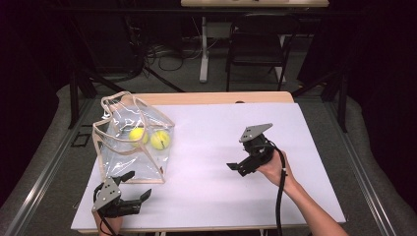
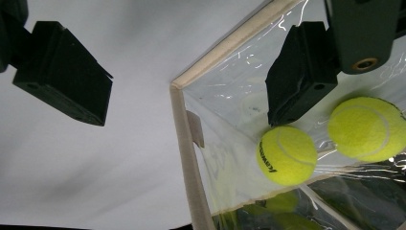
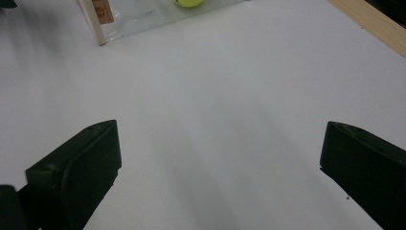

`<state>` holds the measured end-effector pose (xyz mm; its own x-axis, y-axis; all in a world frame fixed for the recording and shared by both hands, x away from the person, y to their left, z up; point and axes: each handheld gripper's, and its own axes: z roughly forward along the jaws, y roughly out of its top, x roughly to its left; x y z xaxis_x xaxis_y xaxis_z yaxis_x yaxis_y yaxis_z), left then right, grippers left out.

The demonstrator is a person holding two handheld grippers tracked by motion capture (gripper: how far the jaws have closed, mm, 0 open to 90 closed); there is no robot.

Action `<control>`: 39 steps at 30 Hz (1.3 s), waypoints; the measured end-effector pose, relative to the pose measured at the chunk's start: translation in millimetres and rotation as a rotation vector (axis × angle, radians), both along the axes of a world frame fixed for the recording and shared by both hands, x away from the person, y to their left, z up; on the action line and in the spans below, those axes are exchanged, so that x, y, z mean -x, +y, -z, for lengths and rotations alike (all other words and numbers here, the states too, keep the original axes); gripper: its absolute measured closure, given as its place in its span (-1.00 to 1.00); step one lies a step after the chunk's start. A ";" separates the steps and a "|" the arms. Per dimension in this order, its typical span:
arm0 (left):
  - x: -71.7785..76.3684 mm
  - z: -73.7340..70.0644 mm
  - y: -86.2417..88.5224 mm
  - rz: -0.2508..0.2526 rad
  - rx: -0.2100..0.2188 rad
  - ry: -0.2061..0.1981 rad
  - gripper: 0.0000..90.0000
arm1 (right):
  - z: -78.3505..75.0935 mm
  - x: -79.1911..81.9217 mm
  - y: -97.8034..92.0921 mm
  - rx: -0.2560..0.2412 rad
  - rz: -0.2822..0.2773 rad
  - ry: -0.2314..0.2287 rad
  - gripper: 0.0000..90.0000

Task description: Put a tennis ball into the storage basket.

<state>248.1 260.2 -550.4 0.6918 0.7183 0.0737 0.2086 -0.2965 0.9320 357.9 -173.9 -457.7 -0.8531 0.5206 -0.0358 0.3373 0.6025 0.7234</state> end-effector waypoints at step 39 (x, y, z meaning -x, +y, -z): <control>0.0 0.3 -0.7 0.002 -0.009 -0.001 -0.65 | 54.7 57.1 -76.7 -0.049 0.152 -0.011 -1.00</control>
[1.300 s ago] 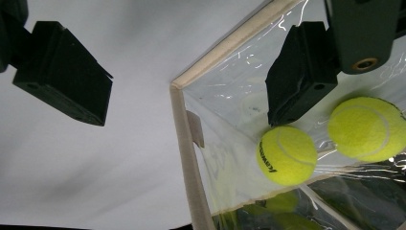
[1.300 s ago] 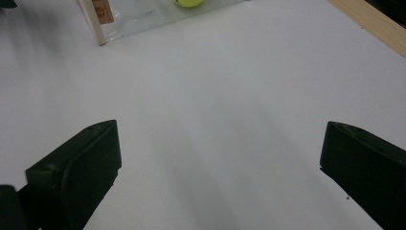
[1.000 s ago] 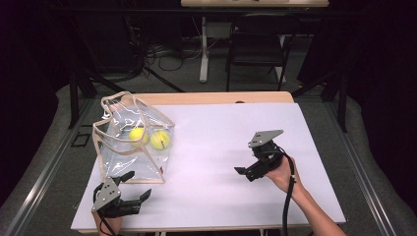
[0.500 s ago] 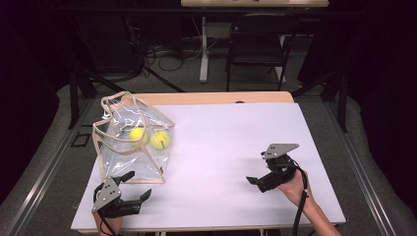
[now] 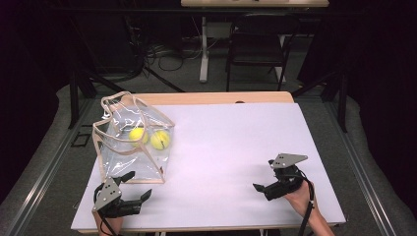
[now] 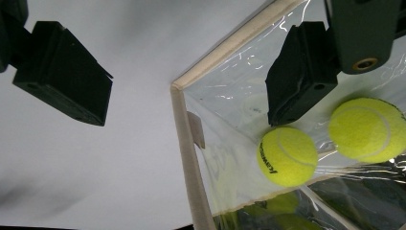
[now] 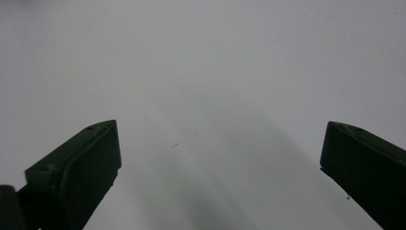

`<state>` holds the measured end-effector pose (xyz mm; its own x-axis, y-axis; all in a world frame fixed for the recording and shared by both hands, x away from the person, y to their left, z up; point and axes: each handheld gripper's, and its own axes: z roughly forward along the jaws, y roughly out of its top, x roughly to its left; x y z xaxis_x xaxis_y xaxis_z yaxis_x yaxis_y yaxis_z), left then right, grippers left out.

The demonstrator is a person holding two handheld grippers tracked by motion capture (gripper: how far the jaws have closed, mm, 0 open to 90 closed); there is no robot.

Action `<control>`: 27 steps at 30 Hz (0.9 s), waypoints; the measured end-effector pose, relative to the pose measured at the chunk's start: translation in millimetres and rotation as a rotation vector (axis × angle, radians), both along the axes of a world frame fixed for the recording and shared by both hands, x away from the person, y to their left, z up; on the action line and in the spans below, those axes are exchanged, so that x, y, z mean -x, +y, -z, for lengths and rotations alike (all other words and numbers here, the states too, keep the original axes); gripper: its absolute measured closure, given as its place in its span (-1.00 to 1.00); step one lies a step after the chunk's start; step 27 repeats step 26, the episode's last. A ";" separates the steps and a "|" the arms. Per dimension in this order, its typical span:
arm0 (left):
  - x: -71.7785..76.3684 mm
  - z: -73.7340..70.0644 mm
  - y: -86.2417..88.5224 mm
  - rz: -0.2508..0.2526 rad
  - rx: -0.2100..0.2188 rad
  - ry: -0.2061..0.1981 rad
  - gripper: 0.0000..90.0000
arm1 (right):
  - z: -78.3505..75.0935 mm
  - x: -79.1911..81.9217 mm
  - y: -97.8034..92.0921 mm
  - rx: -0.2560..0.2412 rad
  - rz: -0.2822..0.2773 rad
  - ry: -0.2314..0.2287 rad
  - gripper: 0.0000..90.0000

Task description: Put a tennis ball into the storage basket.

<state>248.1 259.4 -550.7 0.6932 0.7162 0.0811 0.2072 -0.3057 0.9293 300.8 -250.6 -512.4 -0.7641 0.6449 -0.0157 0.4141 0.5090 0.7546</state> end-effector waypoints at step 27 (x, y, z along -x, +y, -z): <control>-0.4 0.2 -1.5 -0.006 -0.005 0.006 -0.64 | 19.2 17.6 -16.0 -0.065 0.074 -0.033 -1.00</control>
